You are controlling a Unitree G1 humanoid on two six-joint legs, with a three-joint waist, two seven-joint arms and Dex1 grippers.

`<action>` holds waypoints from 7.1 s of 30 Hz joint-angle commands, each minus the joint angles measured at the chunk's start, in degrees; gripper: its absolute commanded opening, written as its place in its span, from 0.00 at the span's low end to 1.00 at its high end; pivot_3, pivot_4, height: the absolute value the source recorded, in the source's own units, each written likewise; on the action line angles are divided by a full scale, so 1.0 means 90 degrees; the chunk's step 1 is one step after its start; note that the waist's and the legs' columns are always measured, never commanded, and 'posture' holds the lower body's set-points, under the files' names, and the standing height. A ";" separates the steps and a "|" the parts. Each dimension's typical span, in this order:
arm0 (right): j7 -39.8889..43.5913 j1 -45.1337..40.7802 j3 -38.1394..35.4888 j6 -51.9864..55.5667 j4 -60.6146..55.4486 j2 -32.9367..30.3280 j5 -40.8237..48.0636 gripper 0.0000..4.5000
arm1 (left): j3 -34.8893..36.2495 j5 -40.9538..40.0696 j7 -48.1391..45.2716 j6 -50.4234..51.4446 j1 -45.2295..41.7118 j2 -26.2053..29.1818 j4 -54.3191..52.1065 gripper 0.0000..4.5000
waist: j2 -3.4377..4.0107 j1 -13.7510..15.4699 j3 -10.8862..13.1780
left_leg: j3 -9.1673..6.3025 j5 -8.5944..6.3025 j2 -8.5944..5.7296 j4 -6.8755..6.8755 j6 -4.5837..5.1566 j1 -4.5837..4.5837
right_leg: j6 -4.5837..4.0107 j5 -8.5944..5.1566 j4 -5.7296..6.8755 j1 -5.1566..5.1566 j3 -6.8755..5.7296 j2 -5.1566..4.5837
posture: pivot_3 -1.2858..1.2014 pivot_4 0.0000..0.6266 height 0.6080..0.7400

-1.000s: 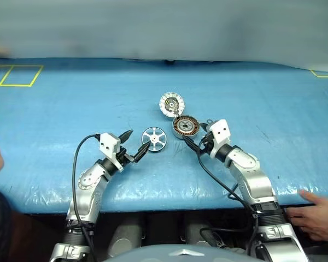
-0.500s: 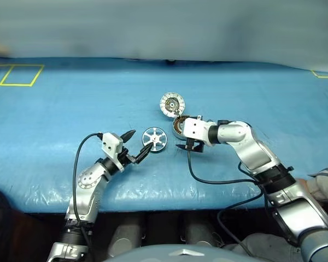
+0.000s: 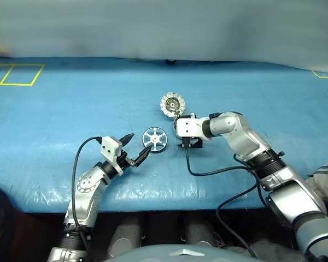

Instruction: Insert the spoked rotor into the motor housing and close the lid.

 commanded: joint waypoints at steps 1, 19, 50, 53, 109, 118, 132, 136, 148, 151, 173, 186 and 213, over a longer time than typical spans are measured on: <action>-0.0073 -0.0009 -0.0274 0.0011 -0.0372 -0.0119 -0.0057 0.99 | -0.0041 0.0012 -0.0014 -0.0042 0.0016 0.0013 -0.0333 1.00 | 0.0000 -0.0001 0.0000 | 0.0000 0.0000 0.0000 0.0000 0.0001 0.0000 | 0.0000 0.0000 0.0000 0.0000 0.0000 0.0000 | 0.52 0.24 1.00; -0.0047 0.0294 -0.0176 0.0167 -0.0266 -0.0288 -0.0592 0.99 | -0.0040 0.0028 0.0010 0.0003 0.0129 0.0075 -0.0359 1.00 | 0.0000 -0.0002 0.0000 | 0.0001 0.0001 0.0000 0.0001 0.0000 0.0000 | 0.0000 0.0000 0.0000 0.0001 0.0000 0.0003 | 0.52 0.24 1.00; 0.0534 -0.0458 0.0286 -0.0592 0.1894 0.0422 -0.0891 0.65 | -0.0004 0.0097 0.0051 -0.0049 0.0164 0.0019 -0.0344 1.00 | -0.0022 -0.0092 -0.0024 | -0.0001 -0.0005 0.0006 0.0006 -0.0027 0.0034 | 0.0002 0.0001 0.0010 0.0027 0.0003 0.0001 | 0.52 0.24 1.00; 0.0585 -0.0464 0.0240 -0.0561 0.1827 0.0450 -0.0862 0.47 | -0.0006 0.0101 0.0052 -0.0046 0.0172 0.0018 -0.0351 1.00 | -0.0025 -0.0104 -0.0027 | -0.0003 -0.0005 0.0006 0.0005 -0.0029 0.0033 | 0.0002 0.0001 0.0011 0.0025 0.0003 0.0001 | 0.52 0.24 1.00; -0.3586 0.2853 -0.3488 0.3096 -0.2640 0.1864 0.1031 0.99 | 0.0271 0.0108 -0.0009 -0.0019 0.0243 0.0278 -0.0232 1.00 | -0.0032 0.0008 -0.0026 | -0.0027 -0.0029 0.0010 -0.0009 -0.0057 0.0014 | -0.0020 -0.0028 0.0008 0.0007 -0.0015 -0.0005 | 0.52 0.24 1.00; -0.4444 0.2346 -0.4095 0.2064 -0.0769 0.2250 0.1636 0.99 | 0.0267 0.0123 -0.0026 -0.0076 0.0184 0.0259 -0.0137 1.00 | -0.0021 -0.0024 -0.0020 | -0.0020 -0.0009 0.0007 -0.0014 -0.0022 0.0016 | -0.0023 -0.0026 0.0008 0.0008 -0.0012 0.0029 | 0.52 0.24 1.00; -0.4538 0.1149 -0.4006 0.0515 0.2146 0.2226 0.2047 0.99 | 0.0266 0.0141 -0.0004 -0.0059 0.0243 0.0283 -0.0192 1.00 | -0.0017 -0.0172 -0.0018 | -0.0017 -0.0005 0.0009 -0.0011 -0.0016 0.0026 | -0.0022 -0.0025 0.0013 0.0016 -0.0008 0.0033 | 0.52 0.24 1.00; -0.4650 0.0826 -0.4005 0.0336 0.2844 0.2203 0.2045 0.91 | 0.0261 0.0163 0.0026 -0.0063 0.0280 0.0278 -0.0221 1.00 | -0.0016 -0.0185 -0.0019 | -0.0015 -0.0004 0.0009 -0.0010 -0.0015 0.0030 | -0.0022 -0.0024 0.0015 0.0018 -0.0006 0.0033 | 0.52 0.24 1.00; -0.4620 0.1083 -0.3916 0.0523 0.2613 0.2277 0.2198 0.14 | 0.0278 0.0176 0.0075 -0.0060 0.0361 0.0291 -0.0280 1.00 | -0.0013 -0.0167 -0.0021 | -0.0018 -0.0004 0.0009 -0.0010 -0.0014 0.0032 | -0.0023 -0.0023 0.0015 0.0020 -0.0006 0.0029 | 0.52 0.24 1.00; -0.4603 0.1384 -0.3864 0.0725 0.2068 0.2335 0.2243 0.14 | 0.0276 0.0173 0.0066 -0.0053 0.0348 0.0301 -0.0280 1.00 | -0.0013 -0.0166 -0.0022 | -0.0019 -0.0005 0.0008 -0.0013 -0.0013 0.0030 | -0.0023 -0.0024 0.0014 0.0019 -0.0005 0.0023 | 0.52 0.24 1.00; -0.2276 0.3232 -0.2198 0.1663 -0.2515 0.1789 0.3155 0.14 | 0.0358 -0.0142 -0.0399 -0.0047 0.0343 0.0431 -0.0204 1.00 | 0.0005 -0.0150 -0.0010 | -0.0020 -0.0024 0.0013 -0.0013 -0.0041 0.0020 | -0.0001 -0.0041 0.0009 0.0009 -0.0007 -0.0006 | 0.52 0.24 1.00; -0.2226 0.3297 -0.1877 0.1759 -0.2381 0.1574 0.2982 0.14 | 0.0321 -0.0079 -0.0364 -0.0060 0.0378 0.0406 -0.0201 1.00 | 0.0004 -0.0143 -0.0010 | -0.0020 -0.0025 0.0012 -0.0012 -0.0044 0.0019 | -0.0015 -0.0032 0.0010 0.0009 -0.0010 -0.0004 | 0.52 0.24 1.00; -0.2255 0.3246 -0.1981 0.1778 -0.2243 0.1457 0.2791 0.14 | 0.0278 -0.0028 -0.0282 -0.0049 0.0432 0.0385 -0.0139 1.00 | 0.0004 -0.0126 -0.0010 | -0.0021 -0.0025 0.0012 -0.0010 -0.0044 0.0020 | -0.0004 -0.0038 0.0010 0.0010 -0.0010 -0.0004 | 0.52 0.24 1.00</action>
